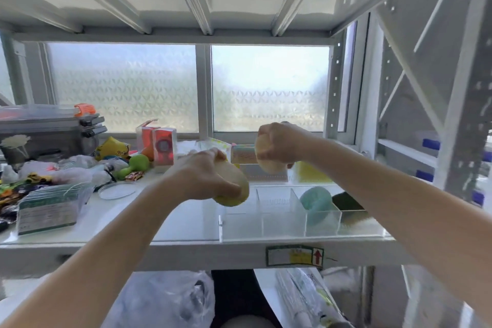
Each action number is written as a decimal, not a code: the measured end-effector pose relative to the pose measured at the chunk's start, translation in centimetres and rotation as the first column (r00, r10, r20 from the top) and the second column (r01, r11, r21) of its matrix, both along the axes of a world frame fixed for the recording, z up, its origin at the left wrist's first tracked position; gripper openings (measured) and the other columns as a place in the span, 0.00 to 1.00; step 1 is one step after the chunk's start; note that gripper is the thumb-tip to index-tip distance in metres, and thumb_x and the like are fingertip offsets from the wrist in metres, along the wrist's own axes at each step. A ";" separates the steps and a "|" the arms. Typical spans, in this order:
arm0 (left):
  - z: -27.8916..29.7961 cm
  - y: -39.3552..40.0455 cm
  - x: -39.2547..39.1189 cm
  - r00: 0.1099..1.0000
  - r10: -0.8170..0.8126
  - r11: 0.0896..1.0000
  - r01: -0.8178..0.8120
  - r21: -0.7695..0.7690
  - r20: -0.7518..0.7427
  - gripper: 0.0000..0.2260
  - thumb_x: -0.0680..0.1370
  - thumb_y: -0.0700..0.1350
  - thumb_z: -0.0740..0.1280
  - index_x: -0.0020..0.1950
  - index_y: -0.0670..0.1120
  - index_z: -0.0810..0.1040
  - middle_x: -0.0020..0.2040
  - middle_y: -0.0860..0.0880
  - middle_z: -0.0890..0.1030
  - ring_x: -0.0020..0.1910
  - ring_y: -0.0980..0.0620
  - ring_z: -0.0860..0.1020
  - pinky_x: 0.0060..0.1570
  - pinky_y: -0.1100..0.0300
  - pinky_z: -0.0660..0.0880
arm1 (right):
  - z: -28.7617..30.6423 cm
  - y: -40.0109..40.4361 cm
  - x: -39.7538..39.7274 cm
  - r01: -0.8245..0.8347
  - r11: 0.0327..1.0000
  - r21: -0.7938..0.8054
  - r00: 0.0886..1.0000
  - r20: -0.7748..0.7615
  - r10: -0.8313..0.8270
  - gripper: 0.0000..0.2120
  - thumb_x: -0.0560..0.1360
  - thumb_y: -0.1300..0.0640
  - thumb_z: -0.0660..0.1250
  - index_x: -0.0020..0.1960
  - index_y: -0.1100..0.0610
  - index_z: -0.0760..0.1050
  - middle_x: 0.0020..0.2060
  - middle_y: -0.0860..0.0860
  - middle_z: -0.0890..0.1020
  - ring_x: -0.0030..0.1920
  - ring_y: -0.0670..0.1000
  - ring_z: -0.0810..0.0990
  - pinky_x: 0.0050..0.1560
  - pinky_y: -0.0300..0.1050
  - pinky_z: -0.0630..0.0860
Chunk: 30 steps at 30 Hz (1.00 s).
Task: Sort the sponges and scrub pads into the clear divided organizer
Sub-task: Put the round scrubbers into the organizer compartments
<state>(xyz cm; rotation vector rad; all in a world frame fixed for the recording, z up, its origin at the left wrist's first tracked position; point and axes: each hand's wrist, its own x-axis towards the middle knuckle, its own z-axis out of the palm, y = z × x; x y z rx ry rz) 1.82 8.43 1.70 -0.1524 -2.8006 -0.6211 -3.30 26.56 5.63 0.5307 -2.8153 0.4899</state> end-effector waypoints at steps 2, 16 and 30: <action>-0.1 0.8 0.0 1.000 -0.017 1.000 0.017 0.016 -0.013 0.30 0.63 0.54 0.75 0.64 0.53 0.72 0.55 0.48 0.76 0.51 0.47 0.76 0.51 0.55 0.77 | -0.4 1.1 0.3 0.038 0.999 0.011 0.999 0.016 -0.038 0.22 0.73 0.52 0.69 0.65 0.59 0.71 0.51 0.56 0.73 0.35 0.54 0.79 0.25 0.43 0.79; -0.6 3.1 -1.6 0.995 -0.059 0.993 0.067 0.099 -0.083 0.22 0.69 0.45 0.71 0.63 0.50 0.73 0.50 0.49 0.73 0.47 0.50 0.72 0.44 0.60 0.70 | -3.7 1.5 0.2 0.044 0.983 0.181 0.987 0.147 -0.072 0.13 0.77 0.51 0.62 0.47 0.62 0.76 0.38 0.55 0.79 0.28 0.51 0.77 0.21 0.38 0.72; -2.1 6.0 -1.9 0.991 -0.130 0.969 0.132 -0.209 0.023 0.23 0.70 0.48 0.68 0.65 0.52 0.71 0.58 0.46 0.77 0.53 0.48 0.73 0.50 0.58 0.73 | -5.2 1.3 -0.2 0.020 0.983 0.183 0.990 0.135 -0.045 0.13 0.77 0.62 0.58 0.54 0.60 0.80 0.51 0.57 0.83 0.43 0.55 0.83 0.40 0.44 0.81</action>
